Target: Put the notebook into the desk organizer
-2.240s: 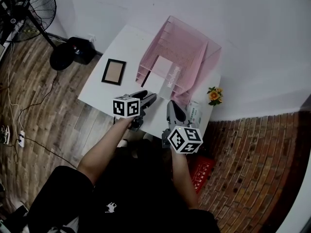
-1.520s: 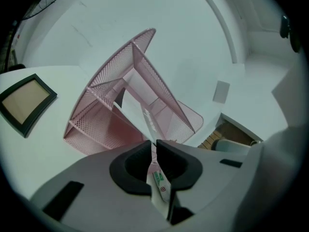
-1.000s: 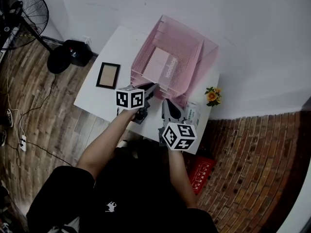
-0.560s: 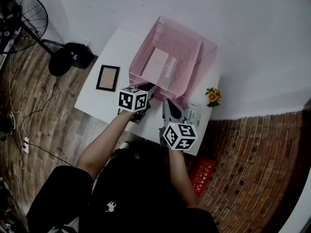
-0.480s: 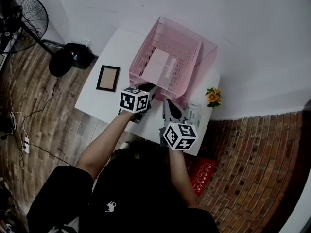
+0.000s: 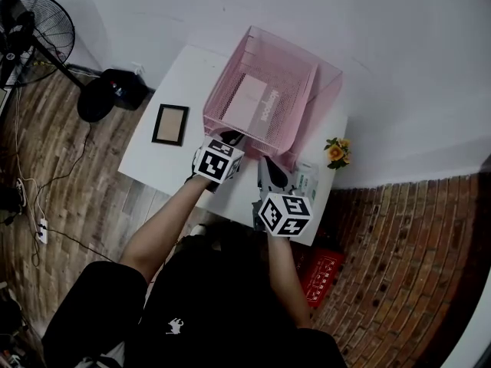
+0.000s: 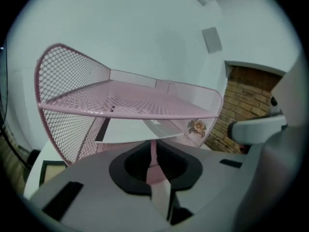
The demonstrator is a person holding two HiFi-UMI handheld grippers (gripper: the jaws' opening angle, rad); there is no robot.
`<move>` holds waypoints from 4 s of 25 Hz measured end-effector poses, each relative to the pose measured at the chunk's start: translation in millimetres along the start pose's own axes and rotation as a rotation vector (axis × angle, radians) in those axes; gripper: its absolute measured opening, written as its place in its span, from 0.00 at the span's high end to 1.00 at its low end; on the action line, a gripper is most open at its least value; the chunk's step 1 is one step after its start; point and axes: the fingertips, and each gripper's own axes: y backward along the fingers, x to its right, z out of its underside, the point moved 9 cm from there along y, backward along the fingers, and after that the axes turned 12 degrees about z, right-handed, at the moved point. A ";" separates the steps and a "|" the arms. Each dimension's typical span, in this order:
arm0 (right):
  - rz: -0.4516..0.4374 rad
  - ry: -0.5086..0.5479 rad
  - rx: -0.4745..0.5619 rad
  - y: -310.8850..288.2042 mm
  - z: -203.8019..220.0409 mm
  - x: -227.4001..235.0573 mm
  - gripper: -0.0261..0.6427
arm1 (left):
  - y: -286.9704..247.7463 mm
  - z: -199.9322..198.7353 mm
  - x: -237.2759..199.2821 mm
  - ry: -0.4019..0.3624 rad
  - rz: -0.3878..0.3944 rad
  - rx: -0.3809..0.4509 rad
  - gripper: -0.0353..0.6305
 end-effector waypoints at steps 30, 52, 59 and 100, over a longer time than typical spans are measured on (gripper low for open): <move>0.066 0.018 0.114 46.8 -4.4 -10.2 0.96 | 73.9 15.5 41.5 -0.179 -0.061 0.031 0.94; -0.053 0.071 0.233 144.0 -7.9 -19.5 0.96 | 185.8 39.1 125.7 -0.182 -0.192 0.200 0.94; -0.101 0.113 0.267 192.3 -6.1 0.7 0.96 | 205.9 49.0 176.2 -0.178 -0.218 0.254 0.94; -0.166 0.140 0.376 299.6 10.3 53.6 0.96 | 242.1 48.4 285.1 -0.337 -0.359 0.423 0.94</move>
